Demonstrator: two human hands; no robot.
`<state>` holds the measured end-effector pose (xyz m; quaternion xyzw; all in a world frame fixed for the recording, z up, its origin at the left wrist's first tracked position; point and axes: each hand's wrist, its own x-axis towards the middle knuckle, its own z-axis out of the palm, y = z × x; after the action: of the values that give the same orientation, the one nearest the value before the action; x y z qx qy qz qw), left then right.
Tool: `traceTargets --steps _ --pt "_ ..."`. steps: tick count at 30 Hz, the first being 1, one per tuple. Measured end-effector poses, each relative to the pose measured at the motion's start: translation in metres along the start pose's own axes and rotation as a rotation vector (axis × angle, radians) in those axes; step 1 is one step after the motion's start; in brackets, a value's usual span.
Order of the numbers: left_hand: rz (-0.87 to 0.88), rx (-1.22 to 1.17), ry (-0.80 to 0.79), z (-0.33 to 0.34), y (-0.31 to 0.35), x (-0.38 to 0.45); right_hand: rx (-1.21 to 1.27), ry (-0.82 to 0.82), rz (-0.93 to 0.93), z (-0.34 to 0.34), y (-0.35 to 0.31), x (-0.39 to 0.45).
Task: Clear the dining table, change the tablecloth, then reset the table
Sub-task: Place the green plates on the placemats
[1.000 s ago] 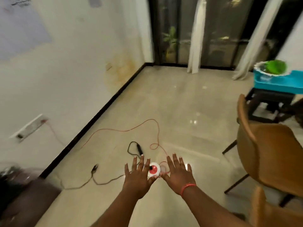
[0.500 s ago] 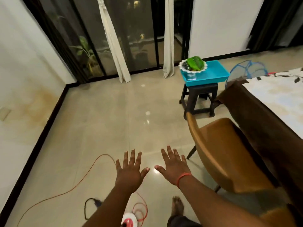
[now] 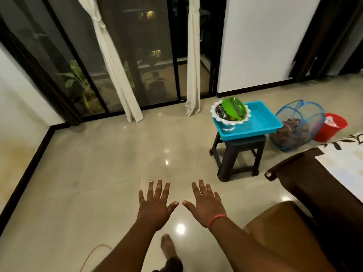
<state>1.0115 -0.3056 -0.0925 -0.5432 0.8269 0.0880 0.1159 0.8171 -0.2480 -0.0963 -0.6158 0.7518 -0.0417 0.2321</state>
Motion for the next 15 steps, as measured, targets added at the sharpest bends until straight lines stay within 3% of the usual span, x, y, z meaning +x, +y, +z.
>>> traceTargets --steps 11,15 --pt "0.276 0.102 -0.011 -0.104 -0.019 0.297 0.098 0.111 0.276 -0.09 0.023 0.237" --pt "0.368 0.105 -0.018 -0.118 0.006 0.396 0.108 0.099 0.367 -0.113 0.066 0.317"
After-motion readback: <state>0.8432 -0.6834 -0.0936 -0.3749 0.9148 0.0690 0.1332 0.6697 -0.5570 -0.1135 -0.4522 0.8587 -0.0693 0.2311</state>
